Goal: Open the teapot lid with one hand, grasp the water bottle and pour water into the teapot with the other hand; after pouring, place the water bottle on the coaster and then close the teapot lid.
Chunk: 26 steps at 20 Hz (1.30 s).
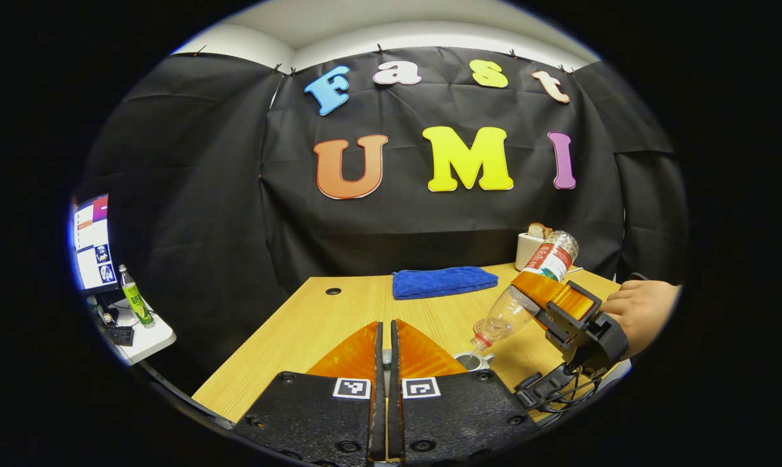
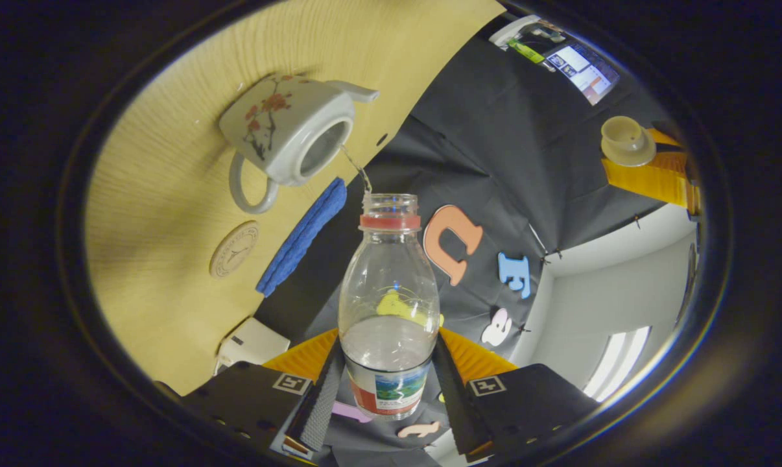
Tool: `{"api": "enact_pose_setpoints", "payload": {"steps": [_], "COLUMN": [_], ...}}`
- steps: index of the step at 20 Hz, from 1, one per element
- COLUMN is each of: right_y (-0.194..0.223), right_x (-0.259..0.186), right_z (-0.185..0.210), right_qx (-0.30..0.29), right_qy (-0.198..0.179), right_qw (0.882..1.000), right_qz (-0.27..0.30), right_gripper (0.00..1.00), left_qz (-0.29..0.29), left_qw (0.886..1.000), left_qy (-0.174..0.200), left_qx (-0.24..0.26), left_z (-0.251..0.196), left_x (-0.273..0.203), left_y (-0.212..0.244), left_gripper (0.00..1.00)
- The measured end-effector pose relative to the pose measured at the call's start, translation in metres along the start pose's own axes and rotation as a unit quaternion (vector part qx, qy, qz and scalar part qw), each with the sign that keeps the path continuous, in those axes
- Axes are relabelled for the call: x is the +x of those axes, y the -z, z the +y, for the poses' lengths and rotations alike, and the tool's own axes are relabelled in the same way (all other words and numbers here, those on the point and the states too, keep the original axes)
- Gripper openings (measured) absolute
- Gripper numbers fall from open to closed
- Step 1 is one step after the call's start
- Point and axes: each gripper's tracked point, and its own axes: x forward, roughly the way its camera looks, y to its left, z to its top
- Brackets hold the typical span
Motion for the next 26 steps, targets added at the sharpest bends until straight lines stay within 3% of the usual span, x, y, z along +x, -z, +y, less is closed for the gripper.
{"api": "enact_pose_setpoints", "payload": {"steps": [9, 16, 22, 26], "right_y": [0.008, 0.007, 0.008, 0.015], "right_x": [0.003, 0.006, 0.004, -0.002], "right_z": [-0.018, -0.02, 0.01, 0.038], "right_qx": [-0.024, -0.018, 0.082, 0.195], "right_qy": [0.035, 0.041, -0.005, -0.067], "right_qw": [0.999, 0.999, 0.997, 0.978], "right_qz": [-0.005, -0.009, 0.002, 0.023], "right_gripper": [0.73, 0.73, 0.76, 0.73], "left_qz": [-0.004, 0.001, 0.004, -0.013], "left_qw": [1.0, 1.0, 1.0, 1.0], "left_qy": [-0.003, -0.006, -0.006, -0.008], "left_qx": [-0.002, -0.004, 0.005, -0.001], "left_z": [0.003, 0.002, -0.001, -0.001], "left_x": [0.0, 0.001, -0.001, -0.007], "left_y": [-0.002, 0.0, 0.0, -0.011], "left_gripper": [0.04, 0.04, 0.04, 0.04]}}
